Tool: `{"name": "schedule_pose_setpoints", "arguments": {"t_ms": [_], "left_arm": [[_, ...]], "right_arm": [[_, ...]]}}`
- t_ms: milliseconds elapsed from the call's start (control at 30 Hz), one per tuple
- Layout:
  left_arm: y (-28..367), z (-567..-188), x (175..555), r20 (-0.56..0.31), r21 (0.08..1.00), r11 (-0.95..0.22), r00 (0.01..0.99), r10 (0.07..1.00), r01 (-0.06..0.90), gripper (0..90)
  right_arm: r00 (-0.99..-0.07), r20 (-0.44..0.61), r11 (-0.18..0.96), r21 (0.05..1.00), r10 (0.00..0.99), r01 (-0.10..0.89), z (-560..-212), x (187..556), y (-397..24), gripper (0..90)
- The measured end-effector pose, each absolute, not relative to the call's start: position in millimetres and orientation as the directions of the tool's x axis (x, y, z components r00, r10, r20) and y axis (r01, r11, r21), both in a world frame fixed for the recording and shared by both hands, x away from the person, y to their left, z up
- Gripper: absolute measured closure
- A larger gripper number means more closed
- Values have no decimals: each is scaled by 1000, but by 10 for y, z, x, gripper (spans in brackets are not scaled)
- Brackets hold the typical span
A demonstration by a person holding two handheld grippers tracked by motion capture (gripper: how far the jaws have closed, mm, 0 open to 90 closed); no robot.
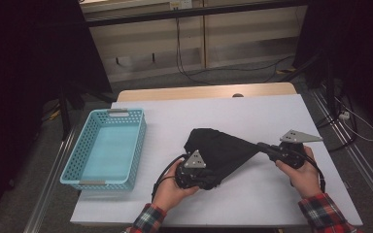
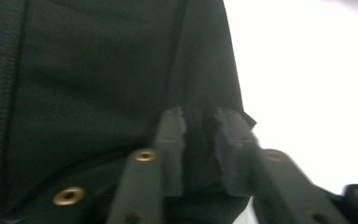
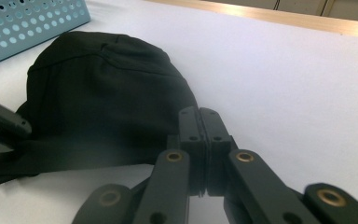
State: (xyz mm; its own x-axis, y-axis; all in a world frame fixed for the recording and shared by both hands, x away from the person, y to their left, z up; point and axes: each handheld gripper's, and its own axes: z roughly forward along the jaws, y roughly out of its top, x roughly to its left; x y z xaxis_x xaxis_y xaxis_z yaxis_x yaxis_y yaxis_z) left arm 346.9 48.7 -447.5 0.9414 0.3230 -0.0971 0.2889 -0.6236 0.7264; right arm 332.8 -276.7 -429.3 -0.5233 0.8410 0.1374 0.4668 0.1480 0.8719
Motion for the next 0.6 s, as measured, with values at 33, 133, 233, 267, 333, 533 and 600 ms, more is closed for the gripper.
{"name": "schedule_pose_setpoints", "arguments": {"t_ms": [33,133,233,267,333,533,600], "left_arm": [[480,-4481,3476,-110,726,-624,944,312,291,814],[474,-4484,3474,-135,718,-622,940,315,311,894],[508,-4410,3492,-142,730,-604,935,324,320,900],[508,-4410,3492,-142,730,-604,935,324,320,900],[574,-4314,3521,-141,752,-573,929,343,326,900],[784,-4186,3637,-154,794,-495,905,398,353,900],[871,-4125,3676,-162,813,-458,895,417,360,900]], "right_arm": [[-524,137,149,871,841,467,-4294,3328,-2764,900],[-530,135,154,872,837,466,-4293,3327,-2757,900],[-529,134,153,872,838,465,-4293,3327,-2760,900],[-529,134,152,873,838,463,-4292,3328,-2762,900],[-528,138,148,874,838,463,-4290,3327,-2765,900],[-535,149,144,873,832,466,-4291,3327,-2756,899],[-540,156,140,873,827,466,-4292,3326,-2743,899]]}}
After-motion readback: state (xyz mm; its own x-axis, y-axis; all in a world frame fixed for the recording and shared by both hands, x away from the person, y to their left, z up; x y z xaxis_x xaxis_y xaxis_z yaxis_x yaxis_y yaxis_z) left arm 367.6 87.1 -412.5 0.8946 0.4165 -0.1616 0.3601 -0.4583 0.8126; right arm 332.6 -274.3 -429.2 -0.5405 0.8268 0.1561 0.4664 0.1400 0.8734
